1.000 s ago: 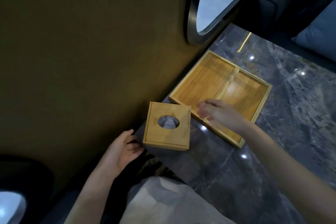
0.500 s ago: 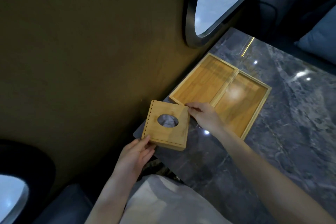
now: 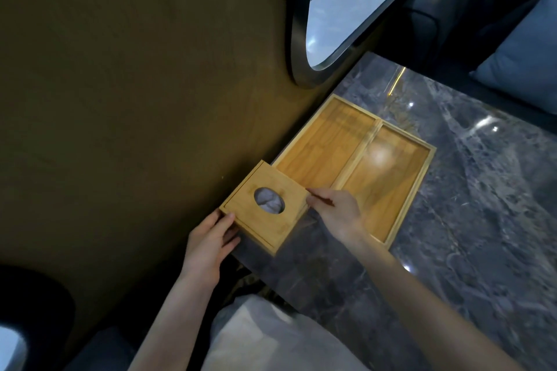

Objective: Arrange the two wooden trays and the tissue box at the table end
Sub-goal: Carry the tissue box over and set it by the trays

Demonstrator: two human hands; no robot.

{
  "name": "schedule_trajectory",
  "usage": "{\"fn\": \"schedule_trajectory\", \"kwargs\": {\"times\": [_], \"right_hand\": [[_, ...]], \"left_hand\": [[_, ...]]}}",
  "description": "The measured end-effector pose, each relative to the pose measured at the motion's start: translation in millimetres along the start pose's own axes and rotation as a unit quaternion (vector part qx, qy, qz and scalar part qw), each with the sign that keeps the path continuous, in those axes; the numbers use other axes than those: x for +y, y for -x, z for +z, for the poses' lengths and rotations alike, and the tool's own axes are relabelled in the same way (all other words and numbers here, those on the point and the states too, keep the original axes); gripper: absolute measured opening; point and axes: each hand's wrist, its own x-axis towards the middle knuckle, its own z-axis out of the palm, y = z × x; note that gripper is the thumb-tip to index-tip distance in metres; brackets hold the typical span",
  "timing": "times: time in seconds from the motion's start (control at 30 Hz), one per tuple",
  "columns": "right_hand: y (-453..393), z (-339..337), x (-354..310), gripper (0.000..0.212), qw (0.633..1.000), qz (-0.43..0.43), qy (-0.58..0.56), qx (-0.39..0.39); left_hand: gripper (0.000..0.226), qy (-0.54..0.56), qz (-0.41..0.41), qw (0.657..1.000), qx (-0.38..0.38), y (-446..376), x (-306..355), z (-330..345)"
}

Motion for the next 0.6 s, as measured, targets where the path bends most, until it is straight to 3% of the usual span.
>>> {"fn": "schedule_trajectory", "kwargs": {"times": [0.3,0.6], "right_hand": [[-4,6,2,0.029,0.999,0.018,-0.036,0.007],[-10,9,2,0.029,0.998,0.015,-0.061,0.009]], "left_hand": [[0.044,-0.020,0.042,0.998,0.040,-9,-2,10],[0.047,0.011,0.030,0.997,0.063,-15,1,15]]}}
